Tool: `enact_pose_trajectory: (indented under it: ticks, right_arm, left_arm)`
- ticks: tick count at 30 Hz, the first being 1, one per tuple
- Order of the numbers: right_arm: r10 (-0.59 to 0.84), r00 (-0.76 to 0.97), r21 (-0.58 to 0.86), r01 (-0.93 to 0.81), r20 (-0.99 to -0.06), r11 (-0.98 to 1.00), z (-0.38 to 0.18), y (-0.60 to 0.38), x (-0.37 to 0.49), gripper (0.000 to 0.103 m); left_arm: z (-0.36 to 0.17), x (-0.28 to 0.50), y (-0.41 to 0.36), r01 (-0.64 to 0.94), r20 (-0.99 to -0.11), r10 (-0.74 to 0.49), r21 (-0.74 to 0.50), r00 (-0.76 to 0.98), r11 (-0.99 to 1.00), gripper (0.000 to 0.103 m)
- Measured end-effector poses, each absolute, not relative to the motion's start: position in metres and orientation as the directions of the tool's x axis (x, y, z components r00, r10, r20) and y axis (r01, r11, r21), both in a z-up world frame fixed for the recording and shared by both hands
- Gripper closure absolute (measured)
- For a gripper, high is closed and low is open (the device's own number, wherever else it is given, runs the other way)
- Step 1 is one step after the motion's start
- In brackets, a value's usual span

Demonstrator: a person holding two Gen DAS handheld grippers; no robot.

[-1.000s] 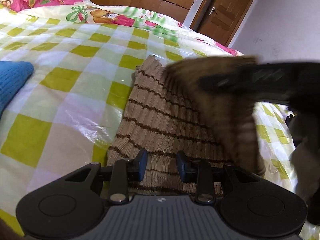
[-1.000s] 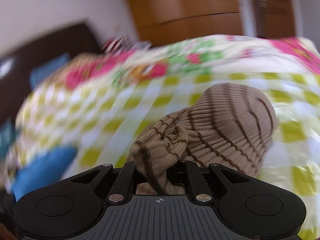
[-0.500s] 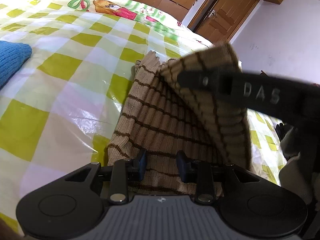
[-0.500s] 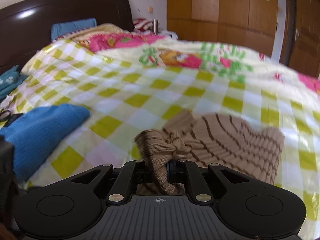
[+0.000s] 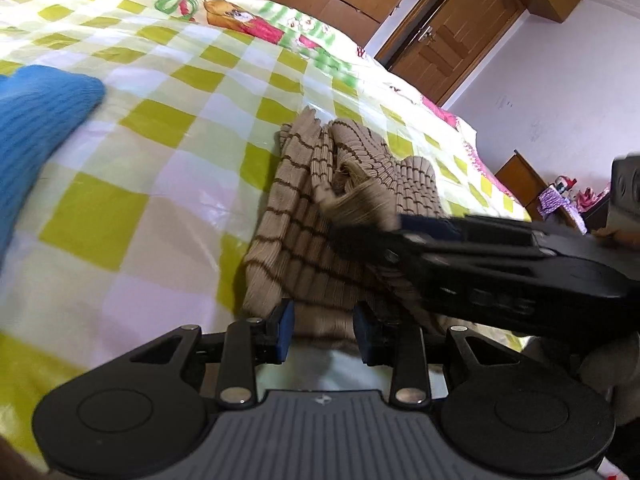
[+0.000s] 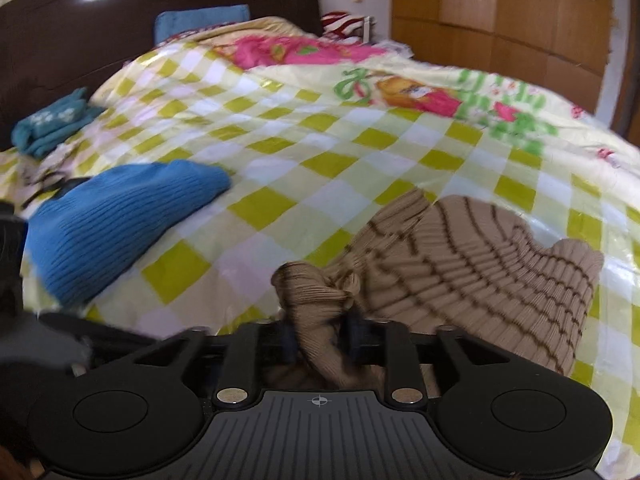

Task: Fold small clothes
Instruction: 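Fold the held end over the sweater with the right tool and release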

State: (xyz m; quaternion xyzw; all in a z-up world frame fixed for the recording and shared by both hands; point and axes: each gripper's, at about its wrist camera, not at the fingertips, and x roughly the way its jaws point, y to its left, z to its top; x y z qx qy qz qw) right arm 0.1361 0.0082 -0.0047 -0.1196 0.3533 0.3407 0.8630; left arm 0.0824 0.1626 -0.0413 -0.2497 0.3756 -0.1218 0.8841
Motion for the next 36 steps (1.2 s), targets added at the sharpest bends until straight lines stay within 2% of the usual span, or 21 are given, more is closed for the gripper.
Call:
enact_pose_trajectory:
  ticks: [1,6,9,13,16,18,20,21,23,27,29,32,36]
  right_arm:
    - [0.524,0.495,0.064,-0.682,-0.693,0.729,-0.002,0.002,0.133,0.062]
    - [0.575,0.504,0.158,-0.648,-0.644,0.745,0.021,-0.035,0.125,0.059]
    - [0.518,0.569,0.18,-0.544,-0.638,0.819,0.025,-0.058,0.151,0.055]
    - [0.416,0.611,0.214,-0.377,-0.674,0.901,0.014,-0.079,0.207,0.051]
    - [0.422,0.594,0.327,-0.267,-0.685,0.907,0.001,-0.088,0.247,0.051]
    - [0.405,0.583,0.333,-0.232,-0.704,0.914,-0.007,-0.08,0.265,0.052]
    - [0.394,0.577,0.323,-0.226,-0.716,0.919,-0.016,-0.067,0.276,0.051]
    - [0.397,0.566,0.323,-0.232,-0.722,0.918,-0.021,-0.061,0.28,0.053]
    - [0.357,0.581,0.287,-0.212,-0.731,0.934,-0.029,-0.054,0.282,0.056]
    - [0.388,0.58,0.36,-0.17,-0.716,0.917,-0.031,-0.067,0.277,0.085]
    - [0.403,0.582,0.393,-0.15,-0.707,0.907,-0.026,-0.077,0.273,0.094]
    - [0.421,0.596,0.436,-0.129,-0.684,0.891,-0.016,-0.09,0.265,0.096]
    - [0.416,0.613,0.419,-0.148,-0.672,0.896,-0.005,-0.089,0.26,0.096]
  left_arm:
    - [-0.038,0.078,0.164,0.024,-0.601,-0.393,-0.528,0.696,0.849,0.056]
    - [-0.011,0.07,0.172,0.02,-0.54,-0.328,-0.497,0.776,0.867,0.055]
    - [0.002,0.081,0.167,0.052,-0.499,-0.313,-0.469,0.808,0.882,0.046]
    - [-0.003,0.112,0.144,0.077,-0.525,-0.279,-0.374,0.804,0.924,0.042]
    - [-0.024,0.133,0.133,0.067,-0.583,-0.275,-0.353,0.765,0.933,0.042]
    - [-0.036,0.138,0.128,0.044,-0.634,-0.274,-0.353,0.723,0.934,0.043]
    - [-0.043,0.138,0.124,0.041,-0.647,-0.258,-0.33,0.717,0.943,0.046]
    - [-0.043,0.136,0.123,0.042,-0.642,-0.253,-0.324,0.723,0.945,0.048]
    - [-0.041,0.133,0.124,0.043,-0.633,-0.255,-0.33,0.731,0.943,0.059]
    - [-0.037,0.124,0.122,0.056,-0.612,-0.262,-0.334,0.746,0.941,0.067]
    - [-0.032,0.118,0.119,0.073,-0.591,-0.264,-0.326,0.762,0.942,0.068]
    - [-0.026,0.113,0.119,0.086,-0.57,-0.273,-0.332,0.775,0.939,0.069]
    - [-0.027,0.115,0.123,0.075,-0.584,-0.271,-0.338,0.765,0.938,0.069]
